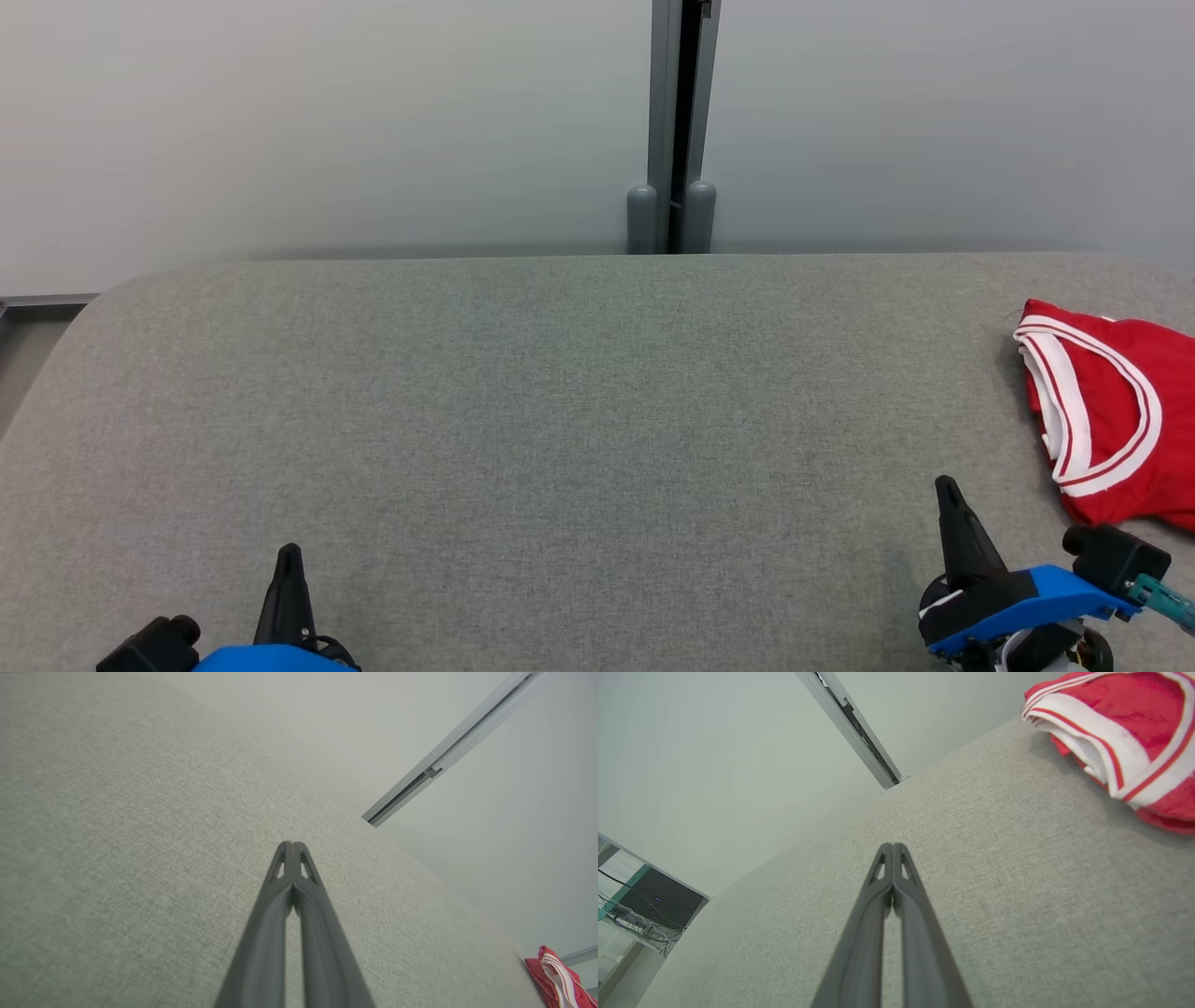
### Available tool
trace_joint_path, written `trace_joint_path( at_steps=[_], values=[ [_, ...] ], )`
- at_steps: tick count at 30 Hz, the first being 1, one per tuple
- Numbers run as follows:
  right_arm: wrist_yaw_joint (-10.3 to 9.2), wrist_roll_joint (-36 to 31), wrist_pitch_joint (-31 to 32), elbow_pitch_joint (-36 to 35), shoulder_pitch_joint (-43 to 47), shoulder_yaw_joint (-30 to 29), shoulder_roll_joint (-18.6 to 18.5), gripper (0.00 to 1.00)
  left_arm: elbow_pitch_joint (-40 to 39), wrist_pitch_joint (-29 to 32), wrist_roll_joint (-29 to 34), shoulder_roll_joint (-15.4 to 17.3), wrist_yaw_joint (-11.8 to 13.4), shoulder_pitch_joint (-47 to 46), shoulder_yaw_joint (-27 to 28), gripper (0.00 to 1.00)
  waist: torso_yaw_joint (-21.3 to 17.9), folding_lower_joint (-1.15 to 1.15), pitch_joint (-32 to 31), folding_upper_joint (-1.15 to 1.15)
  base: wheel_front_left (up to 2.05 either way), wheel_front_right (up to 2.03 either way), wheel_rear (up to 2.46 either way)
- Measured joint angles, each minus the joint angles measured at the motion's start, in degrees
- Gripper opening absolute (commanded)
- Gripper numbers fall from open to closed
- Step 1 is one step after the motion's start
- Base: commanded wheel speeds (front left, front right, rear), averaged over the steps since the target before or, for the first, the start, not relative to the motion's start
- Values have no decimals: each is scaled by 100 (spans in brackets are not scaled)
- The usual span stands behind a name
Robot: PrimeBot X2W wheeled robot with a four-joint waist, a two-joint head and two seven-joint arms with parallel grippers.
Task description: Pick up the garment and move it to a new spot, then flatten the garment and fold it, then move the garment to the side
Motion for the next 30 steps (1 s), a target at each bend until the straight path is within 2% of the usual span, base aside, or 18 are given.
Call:
trace_joint_path(
  at_steps=[30],
  values=[
    [0, 2278, 577, -501, 56, -178, -4, 0, -302, 579, -2119, 1, -46, -254, 198, 0, 30, 0, 17, 0, 0, 0, 0]
  ],
)
